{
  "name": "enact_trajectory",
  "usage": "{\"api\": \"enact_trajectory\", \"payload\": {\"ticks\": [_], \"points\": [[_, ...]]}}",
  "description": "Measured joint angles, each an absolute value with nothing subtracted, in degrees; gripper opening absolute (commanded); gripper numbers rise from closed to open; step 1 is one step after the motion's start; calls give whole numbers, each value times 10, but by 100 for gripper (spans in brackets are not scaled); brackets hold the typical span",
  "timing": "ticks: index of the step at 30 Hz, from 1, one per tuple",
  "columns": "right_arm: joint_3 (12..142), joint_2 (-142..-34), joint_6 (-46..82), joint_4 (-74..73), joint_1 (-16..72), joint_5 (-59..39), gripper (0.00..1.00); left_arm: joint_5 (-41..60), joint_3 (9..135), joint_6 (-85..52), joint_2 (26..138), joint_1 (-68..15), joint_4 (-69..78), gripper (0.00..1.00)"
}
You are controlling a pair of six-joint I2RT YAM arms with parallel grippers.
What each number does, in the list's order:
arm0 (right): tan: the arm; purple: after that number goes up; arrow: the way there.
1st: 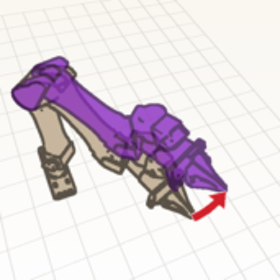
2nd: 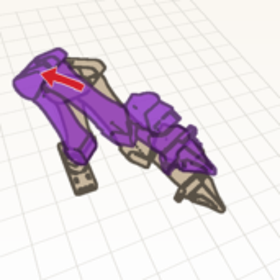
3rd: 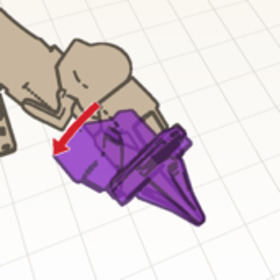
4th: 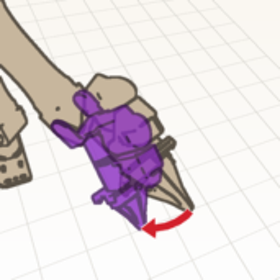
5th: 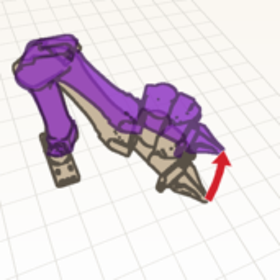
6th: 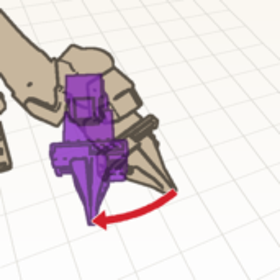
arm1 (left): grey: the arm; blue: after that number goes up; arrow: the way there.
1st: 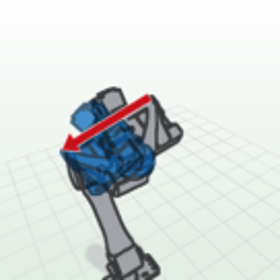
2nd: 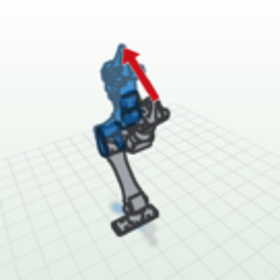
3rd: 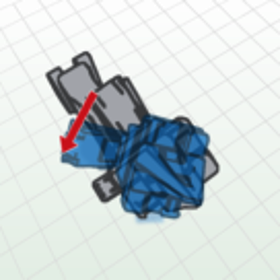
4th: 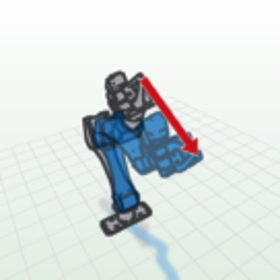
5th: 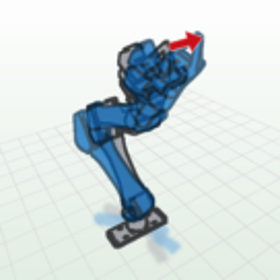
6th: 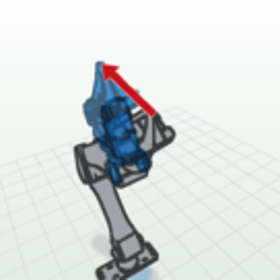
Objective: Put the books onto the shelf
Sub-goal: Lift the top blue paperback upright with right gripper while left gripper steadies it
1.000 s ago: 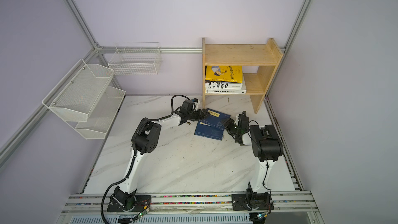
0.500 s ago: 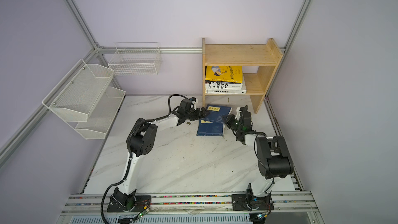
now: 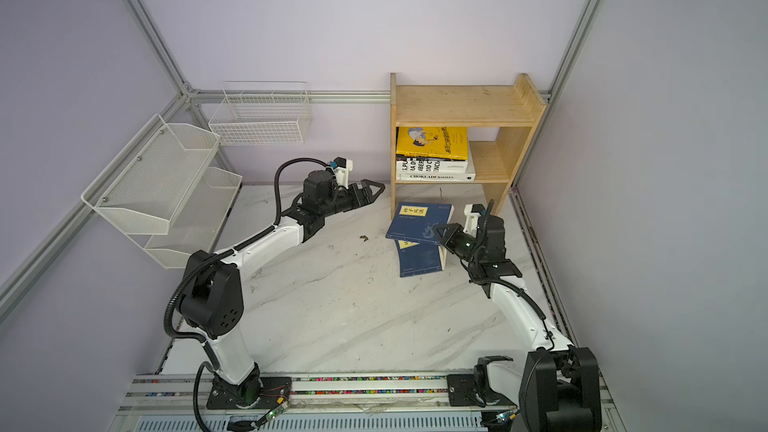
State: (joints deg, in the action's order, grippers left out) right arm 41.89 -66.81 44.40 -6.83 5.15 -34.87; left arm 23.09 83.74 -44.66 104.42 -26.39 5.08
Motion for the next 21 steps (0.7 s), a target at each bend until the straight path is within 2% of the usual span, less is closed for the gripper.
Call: {"api": "enact_trajectory", "payload": {"ticks": [8,17,20,21], "points": [[418,-665,462,-66,52,-390,8,267,818,-458,1054,-268,-3,92],[419,-673,470,-70,51,-422,8,363,819,-495,1131,-275,14,89],[420,-684,471,-79,51,-431,8,393,819,-520,1146,-276,40,78],[421,-689,471,-83,51,-434,8,403,818,-530,1148,-276,53,72]]}}
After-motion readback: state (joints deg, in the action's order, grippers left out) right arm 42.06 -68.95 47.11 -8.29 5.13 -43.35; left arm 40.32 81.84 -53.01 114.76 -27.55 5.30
